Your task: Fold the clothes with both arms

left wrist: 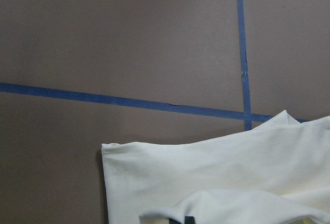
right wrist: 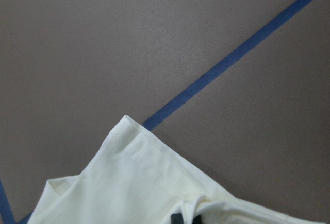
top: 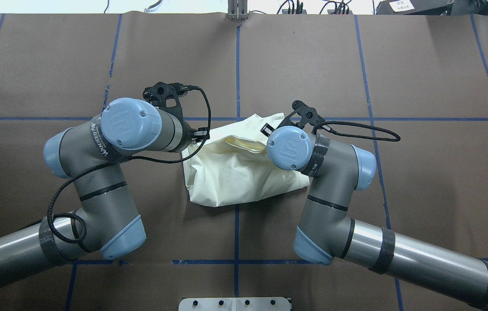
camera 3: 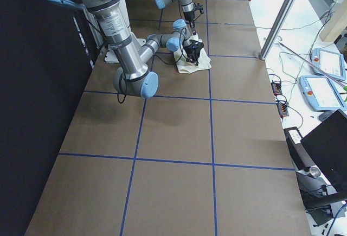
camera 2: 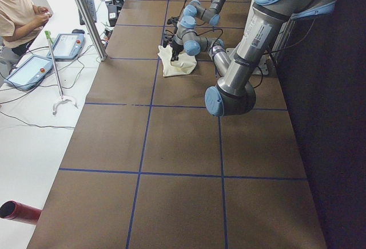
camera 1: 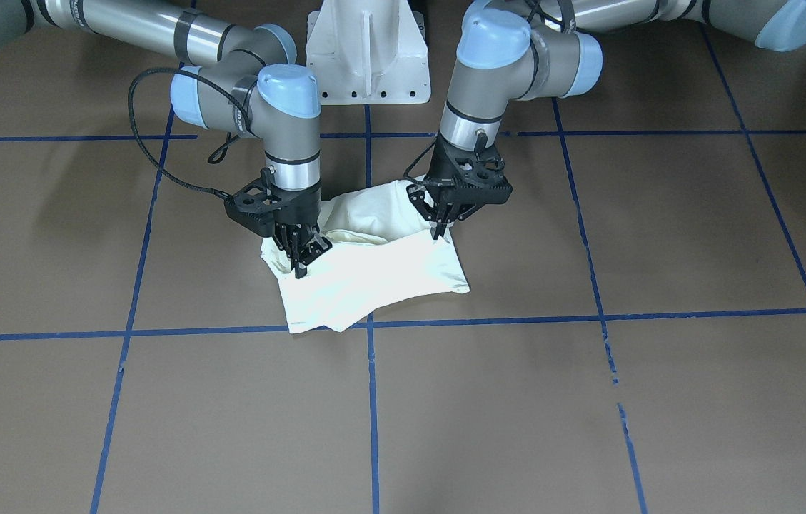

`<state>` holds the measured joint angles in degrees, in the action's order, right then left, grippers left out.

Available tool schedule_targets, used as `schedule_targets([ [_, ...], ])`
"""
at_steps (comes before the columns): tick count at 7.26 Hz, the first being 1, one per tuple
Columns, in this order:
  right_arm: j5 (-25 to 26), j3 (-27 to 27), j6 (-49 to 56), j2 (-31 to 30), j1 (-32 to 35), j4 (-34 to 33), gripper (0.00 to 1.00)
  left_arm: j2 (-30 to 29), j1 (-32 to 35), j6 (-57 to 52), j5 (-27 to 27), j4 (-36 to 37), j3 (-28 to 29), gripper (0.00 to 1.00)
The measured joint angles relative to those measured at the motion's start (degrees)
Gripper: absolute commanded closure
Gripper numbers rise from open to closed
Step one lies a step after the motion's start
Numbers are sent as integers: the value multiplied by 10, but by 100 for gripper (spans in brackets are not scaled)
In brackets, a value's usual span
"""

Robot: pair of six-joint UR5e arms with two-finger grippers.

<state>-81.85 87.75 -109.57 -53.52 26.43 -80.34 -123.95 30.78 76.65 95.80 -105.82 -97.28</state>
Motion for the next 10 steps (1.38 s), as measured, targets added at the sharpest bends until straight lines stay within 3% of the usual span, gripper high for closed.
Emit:
schedule_targets([
  [2,-15,4,64,5,13,2,0,7,4,-40,3,-6,-12,0],
  [5,-78,80,144,5,36,-4,0,31,41,-143,52,-10,-53,0],
  [7,-40,99,176,3,-9,-5,0,37,48,-155,64,-14,-57,0],
  [10,80,95,247,-10,-93,-32,0,39,48,-154,66,-15,-58,0],
])
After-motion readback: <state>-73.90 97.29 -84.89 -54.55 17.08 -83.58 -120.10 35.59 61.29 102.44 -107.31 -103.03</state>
